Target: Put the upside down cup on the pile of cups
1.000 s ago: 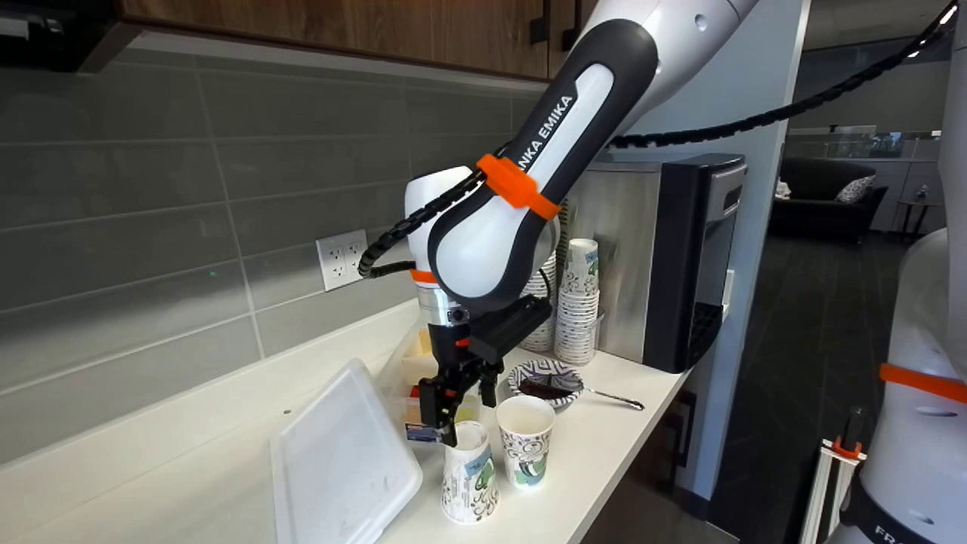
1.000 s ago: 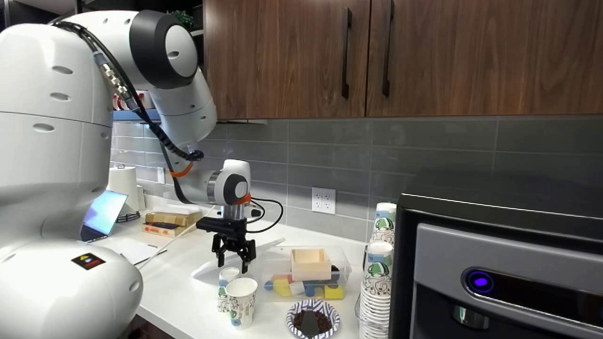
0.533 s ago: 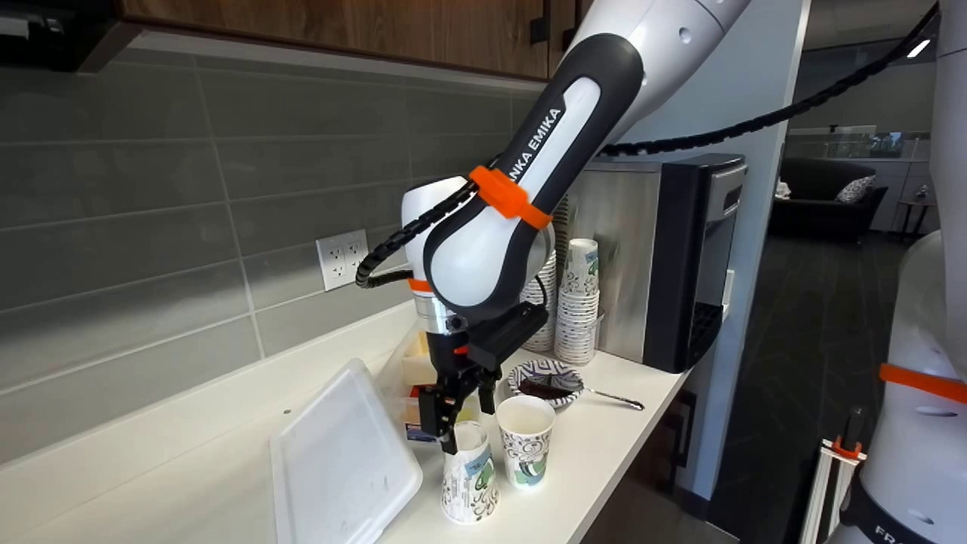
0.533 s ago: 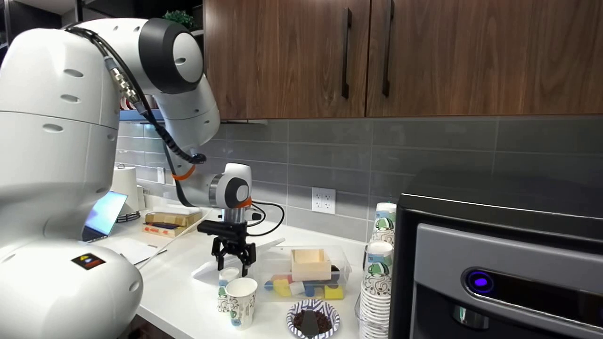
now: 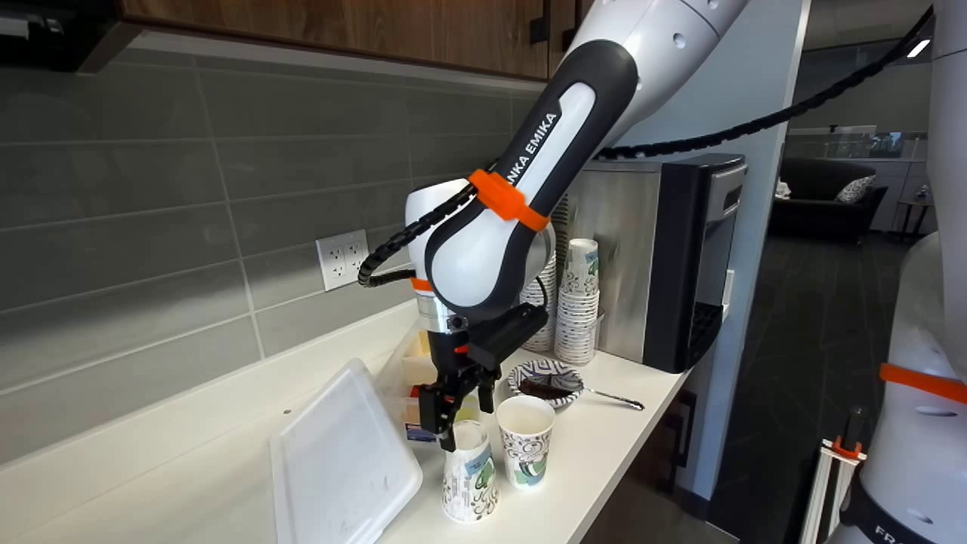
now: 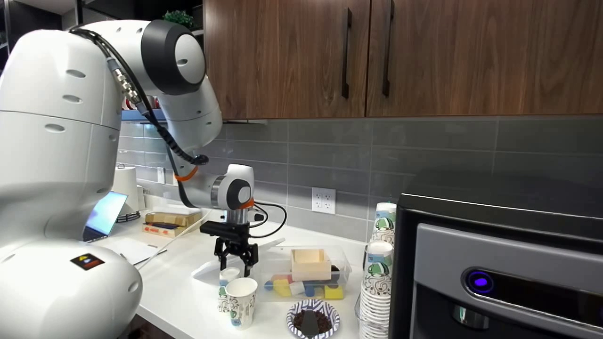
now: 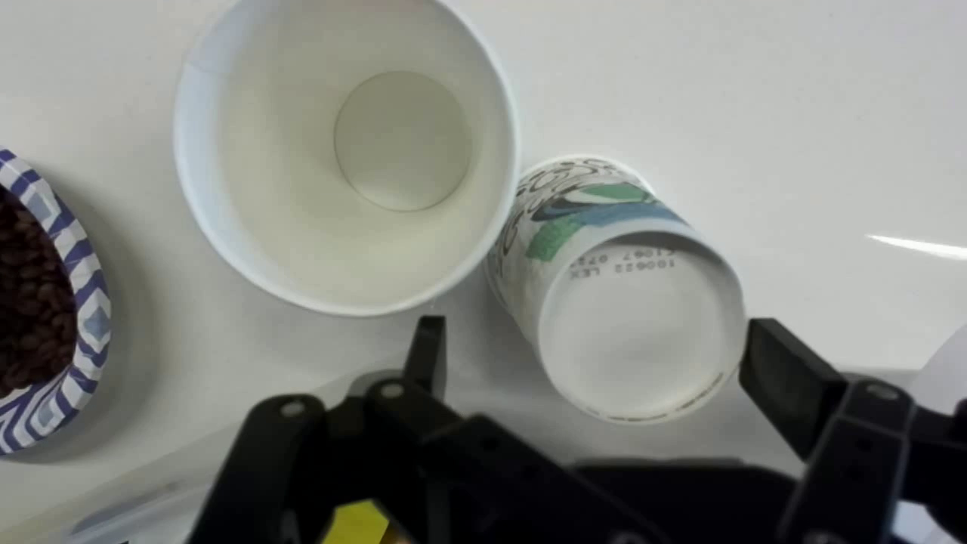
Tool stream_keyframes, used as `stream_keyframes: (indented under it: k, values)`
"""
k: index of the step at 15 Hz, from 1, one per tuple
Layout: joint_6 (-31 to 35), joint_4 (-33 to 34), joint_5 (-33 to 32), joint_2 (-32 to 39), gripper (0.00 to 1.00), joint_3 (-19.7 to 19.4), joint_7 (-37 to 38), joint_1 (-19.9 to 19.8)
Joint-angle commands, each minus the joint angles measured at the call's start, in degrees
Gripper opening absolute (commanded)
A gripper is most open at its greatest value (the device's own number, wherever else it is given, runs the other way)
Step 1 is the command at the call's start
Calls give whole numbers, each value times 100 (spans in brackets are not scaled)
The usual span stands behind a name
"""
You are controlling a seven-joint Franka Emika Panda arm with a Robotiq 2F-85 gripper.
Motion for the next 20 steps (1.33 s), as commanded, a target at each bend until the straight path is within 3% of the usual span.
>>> stream_keyframes:
  k: [1, 5, 16, 20]
  values:
    - [157, 9, 209, 66, 100, -10, -254, -86]
    - [262, -26, 353, 49, 100, -1, -437, -141]
    - [441, -159, 1813, -176, 100, 95, -1507, -404]
    - [136, -181, 1975, -298, 100, 10, -1484, -495]
